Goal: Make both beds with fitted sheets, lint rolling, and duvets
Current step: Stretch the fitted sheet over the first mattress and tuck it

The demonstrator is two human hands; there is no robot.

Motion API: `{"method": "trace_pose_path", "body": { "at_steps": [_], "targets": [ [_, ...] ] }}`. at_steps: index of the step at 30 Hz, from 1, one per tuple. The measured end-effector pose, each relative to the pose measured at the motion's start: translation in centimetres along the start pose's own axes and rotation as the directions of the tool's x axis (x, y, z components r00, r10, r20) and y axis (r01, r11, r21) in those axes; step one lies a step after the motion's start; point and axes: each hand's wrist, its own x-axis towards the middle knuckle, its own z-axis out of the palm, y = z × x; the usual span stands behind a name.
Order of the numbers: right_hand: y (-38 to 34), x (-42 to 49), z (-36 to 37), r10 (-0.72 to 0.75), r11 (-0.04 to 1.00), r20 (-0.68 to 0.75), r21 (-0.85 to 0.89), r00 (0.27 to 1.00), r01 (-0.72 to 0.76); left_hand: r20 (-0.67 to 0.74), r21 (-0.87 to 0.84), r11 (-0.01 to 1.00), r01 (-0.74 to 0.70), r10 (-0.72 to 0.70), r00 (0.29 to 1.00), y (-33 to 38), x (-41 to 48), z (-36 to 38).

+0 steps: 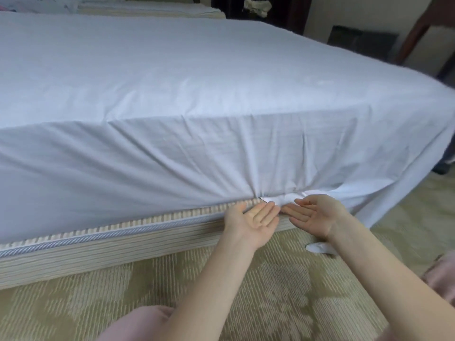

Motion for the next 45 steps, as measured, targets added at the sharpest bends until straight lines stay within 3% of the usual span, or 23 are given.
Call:
{"method": "trace_pose_path", "body": {
  "at_steps": [6, 15, 18, 21, 25, 29, 31, 33, 34, 36, 38, 39, 41, 42, 45],
  "targets": [
    [-1.8, -1.0, -3.5, -0.096, 0.989, -0.155, 0.093, 0.983, 0.111, 0.048, 0.043, 0.999, -0.015, 0.013, 0.999, -1.4, 2.2, 1.9],
    [-10.1, 3.9, -10.2, -0.03, 0.882, -0.31, 0.44, 0.95, 0.171, 0.028, 0.044, 0.998, -0.044, 0.043, 0.999, -6.3, 6.2, 6.3],
    [-13.8, 5.9, -11.6, 0.064, 0.843, -0.274, 0.529, 0.96, 0.095, 0.007, -0.017, 0.997, -0.081, 0.081, 0.997, -8.9, 8.0, 8.6],
    [-17.4, 6.8, -14.2, 0.179, 0.884, -0.192, 0.462, 0.965, -0.072, -0.046, -0.115, 0.977, -0.18, 0.175, 0.983, -11.8, 10.6, 10.7],
    [-19.2, 8.6, -18.2, 0.285, 0.841, 0.041, 0.469, 0.958, -0.27, -0.093, -0.146, 0.94, -0.31, 0.299, 0.95, -16.4, 14.0, 13.4],
    [-21.9, 8.9, -20.5, 0.387, 0.766, 0.291, 0.426, 0.875, -0.48, -0.067, -0.109, 0.919, -0.378, 0.373, 0.925, -19.1, 15.9, 15.5],
    [-20.5, 12.6, -21.4, 0.396, 0.681, 0.325, 0.523, 0.859, -0.512, -0.053, -0.059, 0.927, -0.371, 0.369, 0.928, -19.7, 16.4, 16.1],
    [-18.0, 19.4, -22.6, 0.581, 0.686, 0.214, 0.391, 0.786, -0.614, -0.048, -0.007, 0.937, -0.35, 0.349, 0.936, -20.2, 16.8, 16.8],
    [-15.8, 22.1, -22.9, 0.58, 0.612, 0.303, 0.451, 0.756, -0.65, -0.063, 0.014, 0.935, -0.354, 0.354, 0.933, -20.4, 16.9, 17.3],
    [-16.0, 21.4, -23.7, 0.513, 0.686, 0.335, 0.394, 0.79, -0.612, -0.082, 0.036, 0.937, -0.347, 0.349, 0.934, -20.5, 17.1, 17.7],
    [-18.6, 18.5, -23.3, 0.495, 0.487, 0.524, 0.493, 0.693, -0.721, -0.119, 0.06, 0.936, -0.348, 0.352, 0.928, -20.4, 17.1, 18.3],
    [-20.6, 16.2, -23.7, 0.463, 0.534, 0.478, 0.521, 0.747, -0.665, -0.138, 0.067, 0.939, -0.336, 0.342, 0.929, -20.2, 17.1, 18.3],
    [-20.1, 17.2, -23.4, 0.472, 0.594, 0.523, 0.407, 0.71, -0.694, -0.167, 0.114, 0.95, -0.29, 0.307, 0.937, -19.7, 16.7, 18.2],
    [-20.1, 16.8, -23.0, 0.51, 0.67, 0.479, 0.301, 0.715, -0.679, -0.172, 0.16, 0.951, -0.264, 0.29, 0.941, -19.4, 16.3, 18.0],
    [-19.1, 16.1, -23.1, 0.431, 0.776, 0.475, 0.238, 0.767, -0.584, -0.194, 0.256, 0.939, -0.23, 0.283, 0.939, -18.0, 14.7, 17.3]
  ]
}}
